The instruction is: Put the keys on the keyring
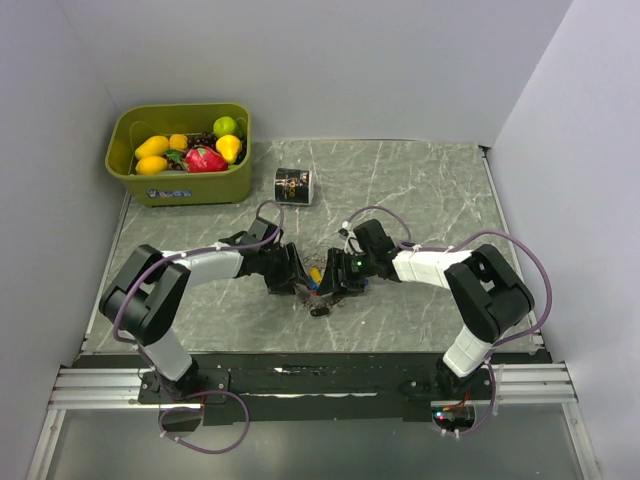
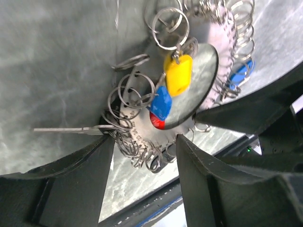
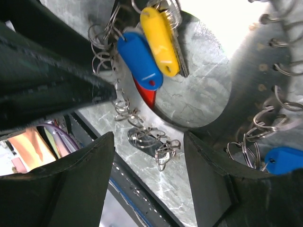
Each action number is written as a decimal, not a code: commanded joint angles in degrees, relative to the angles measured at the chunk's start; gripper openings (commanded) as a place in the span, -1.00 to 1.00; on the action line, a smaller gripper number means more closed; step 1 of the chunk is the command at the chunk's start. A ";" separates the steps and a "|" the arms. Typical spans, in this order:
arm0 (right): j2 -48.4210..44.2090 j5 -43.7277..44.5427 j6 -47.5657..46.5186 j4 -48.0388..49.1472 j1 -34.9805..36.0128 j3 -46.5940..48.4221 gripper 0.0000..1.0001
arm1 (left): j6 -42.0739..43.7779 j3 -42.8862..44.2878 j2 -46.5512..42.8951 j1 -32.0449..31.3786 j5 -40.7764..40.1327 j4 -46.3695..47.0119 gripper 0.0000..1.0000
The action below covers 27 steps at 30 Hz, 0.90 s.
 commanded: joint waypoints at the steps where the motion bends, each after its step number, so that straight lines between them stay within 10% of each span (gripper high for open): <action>1: 0.34 0.42 0.49 0.02 0.58 -0.32 0.35 | 4.39 3.86 2.75 1.18 -3.22 -2.55 0.24; 27: -11.10 2.26 -14.70 -2.96 2.07 2.48 0.37 | 11.96 -6.23 -24.91 1.27 0.03 2.63 0.38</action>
